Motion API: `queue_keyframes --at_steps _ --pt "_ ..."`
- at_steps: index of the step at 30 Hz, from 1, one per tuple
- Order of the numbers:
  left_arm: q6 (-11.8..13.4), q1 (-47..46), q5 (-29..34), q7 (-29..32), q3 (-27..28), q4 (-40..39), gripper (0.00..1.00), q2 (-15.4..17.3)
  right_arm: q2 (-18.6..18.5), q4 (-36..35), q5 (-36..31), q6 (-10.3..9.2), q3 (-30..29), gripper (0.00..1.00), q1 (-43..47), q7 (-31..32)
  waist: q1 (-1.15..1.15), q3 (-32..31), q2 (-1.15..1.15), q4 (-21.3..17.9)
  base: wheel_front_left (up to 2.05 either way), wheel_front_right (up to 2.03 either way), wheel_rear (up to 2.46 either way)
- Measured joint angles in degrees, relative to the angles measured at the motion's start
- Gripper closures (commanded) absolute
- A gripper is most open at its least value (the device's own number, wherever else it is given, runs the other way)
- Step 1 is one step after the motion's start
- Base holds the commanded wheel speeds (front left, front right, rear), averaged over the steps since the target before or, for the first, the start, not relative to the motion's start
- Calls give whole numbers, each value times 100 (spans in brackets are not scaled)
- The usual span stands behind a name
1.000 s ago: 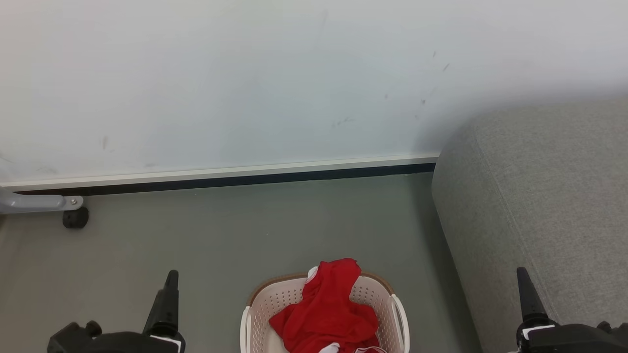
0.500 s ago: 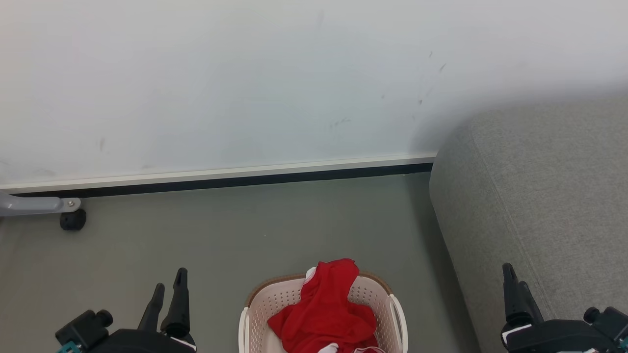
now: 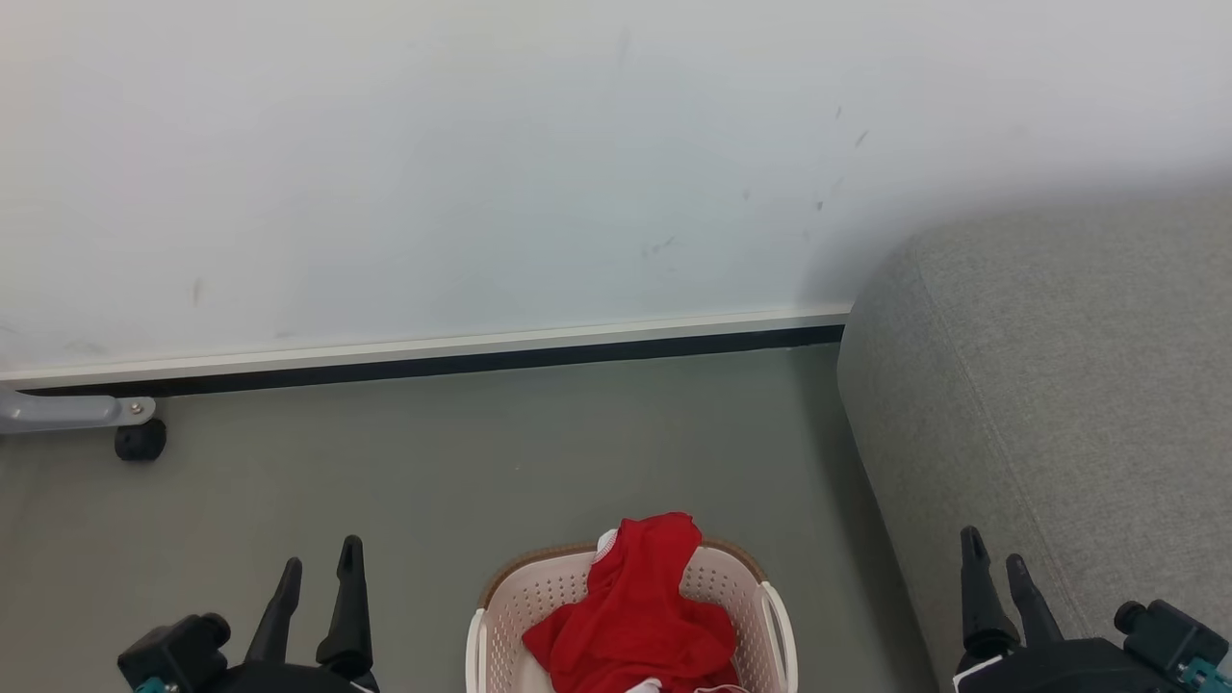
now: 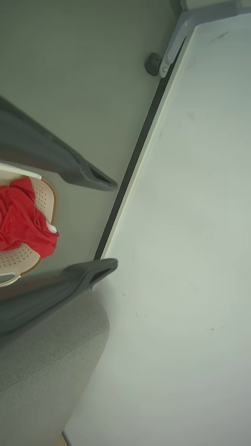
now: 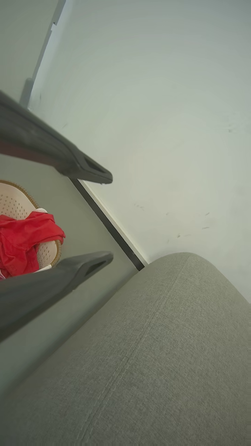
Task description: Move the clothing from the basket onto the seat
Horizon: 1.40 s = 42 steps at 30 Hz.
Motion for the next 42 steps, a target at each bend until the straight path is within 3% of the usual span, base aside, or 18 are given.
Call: queue_keyframes --at_steps 30,42 --pt "386 366 2226 -655 -137 -162 0 136 -225 -165 -2240 -385 706 0 126 -655 0 -85 0 -73 0 0 0" --pt "385 457 2587 -761 -178 -141 0 158 -269 -167 -2642 -474 878 0 130 -760 0 -84 0 -88 0 0 0"
